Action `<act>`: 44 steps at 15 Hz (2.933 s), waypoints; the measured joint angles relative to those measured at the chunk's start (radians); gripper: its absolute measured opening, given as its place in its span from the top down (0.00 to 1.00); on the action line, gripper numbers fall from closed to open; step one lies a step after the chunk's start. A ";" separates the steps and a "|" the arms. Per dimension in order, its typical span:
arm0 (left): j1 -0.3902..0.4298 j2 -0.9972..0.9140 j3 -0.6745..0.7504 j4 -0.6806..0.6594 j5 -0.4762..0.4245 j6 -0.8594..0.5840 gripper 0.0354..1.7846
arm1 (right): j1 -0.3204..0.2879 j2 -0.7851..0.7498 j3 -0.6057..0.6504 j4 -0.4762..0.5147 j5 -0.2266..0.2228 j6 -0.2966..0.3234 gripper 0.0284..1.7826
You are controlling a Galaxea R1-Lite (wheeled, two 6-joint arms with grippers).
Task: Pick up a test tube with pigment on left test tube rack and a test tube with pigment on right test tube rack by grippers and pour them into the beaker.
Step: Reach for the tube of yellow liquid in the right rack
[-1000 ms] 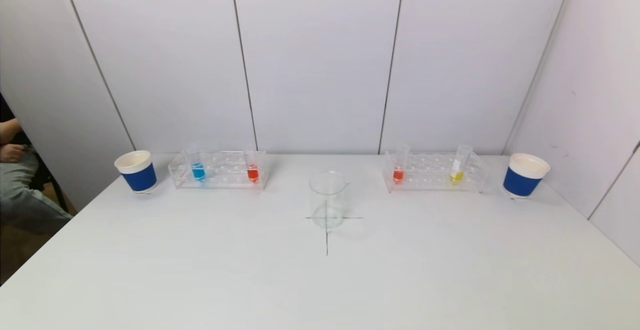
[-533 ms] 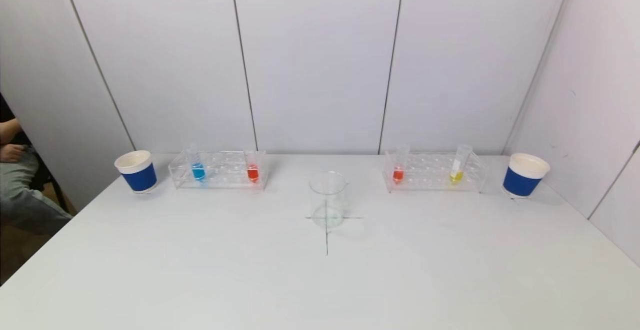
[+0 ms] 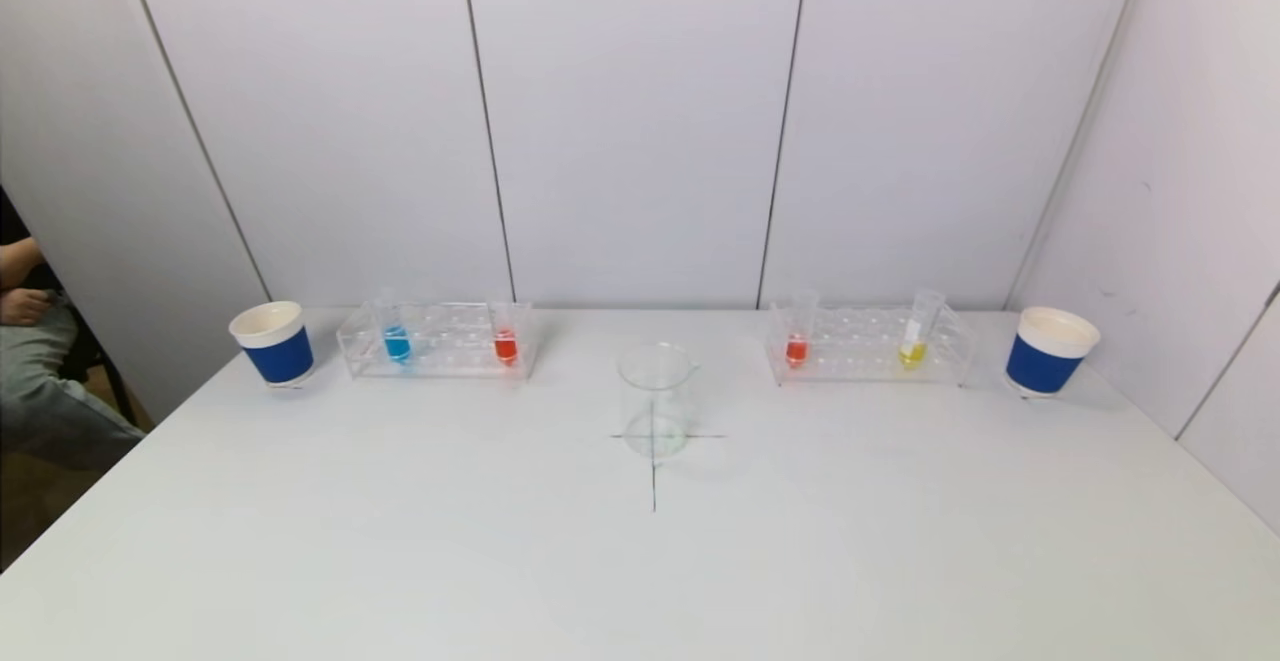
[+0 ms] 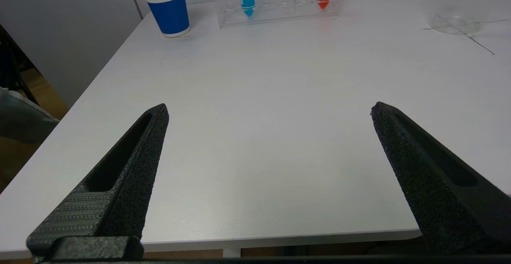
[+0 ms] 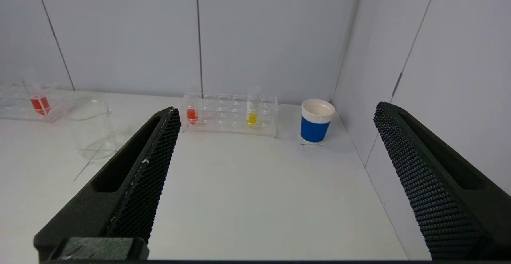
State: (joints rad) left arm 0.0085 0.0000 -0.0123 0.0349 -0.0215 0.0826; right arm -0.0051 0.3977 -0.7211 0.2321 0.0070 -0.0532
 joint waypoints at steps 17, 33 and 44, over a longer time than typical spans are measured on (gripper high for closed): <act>0.000 0.000 0.000 0.000 0.000 0.000 0.01 | 0.000 0.835 -0.136 -0.556 0.014 0.081 0.01; 0.000 0.000 0.000 0.000 0.000 0.000 0.01 | 0.008 1.382 0.131 -1.290 0.023 0.072 0.01; 0.000 0.000 0.000 0.000 0.000 0.000 0.01 | 0.043 1.726 0.176 -1.713 -0.004 0.079 0.01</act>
State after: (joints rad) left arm 0.0085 0.0000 -0.0123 0.0349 -0.0211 0.0826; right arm 0.0383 2.1240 -0.5453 -1.4813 0.0028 0.0257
